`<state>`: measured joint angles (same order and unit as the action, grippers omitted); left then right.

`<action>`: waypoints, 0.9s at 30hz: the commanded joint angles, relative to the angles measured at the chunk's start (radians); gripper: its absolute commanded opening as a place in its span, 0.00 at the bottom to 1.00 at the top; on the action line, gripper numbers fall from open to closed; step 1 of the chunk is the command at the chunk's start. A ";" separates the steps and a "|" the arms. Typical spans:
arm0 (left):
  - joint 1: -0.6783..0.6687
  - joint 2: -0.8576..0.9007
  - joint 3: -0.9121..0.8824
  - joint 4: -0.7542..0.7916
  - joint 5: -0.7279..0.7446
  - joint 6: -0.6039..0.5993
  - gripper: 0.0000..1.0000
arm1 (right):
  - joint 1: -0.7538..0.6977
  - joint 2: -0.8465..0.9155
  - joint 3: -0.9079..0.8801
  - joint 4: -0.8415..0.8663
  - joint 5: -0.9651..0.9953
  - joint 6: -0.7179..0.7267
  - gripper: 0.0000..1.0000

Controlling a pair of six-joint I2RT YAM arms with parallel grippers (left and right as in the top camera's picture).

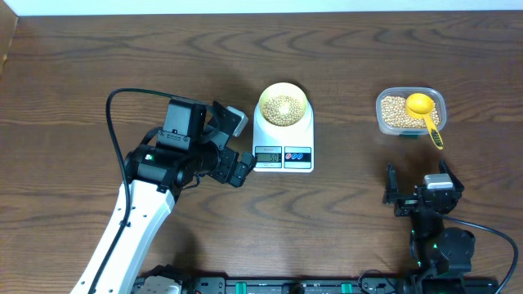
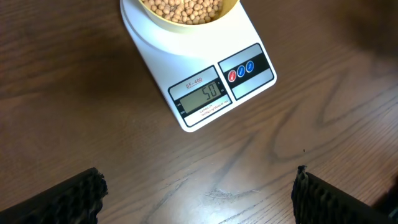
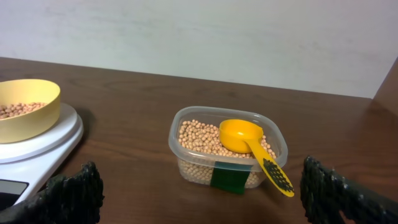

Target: Scoop item into bowl and weigh 50g on scale

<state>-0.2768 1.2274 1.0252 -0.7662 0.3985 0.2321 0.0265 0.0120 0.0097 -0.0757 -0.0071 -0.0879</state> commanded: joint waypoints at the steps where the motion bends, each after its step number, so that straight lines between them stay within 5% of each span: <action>1: -0.001 0.002 0.001 -0.003 0.012 -0.008 0.98 | 0.002 -0.007 -0.003 -0.002 0.001 -0.011 0.99; 27: 0.000 -0.051 0.001 0.027 -0.057 -0.009 0.98 | 0.002 -0.007 -0.003 -0.002 0.001 -0.011 0.99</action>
<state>-0.2768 1.2201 1.0252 -0.7494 0.3927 0.2321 0.0265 0.0120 0.0097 -0.0757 -0.0071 -0.0879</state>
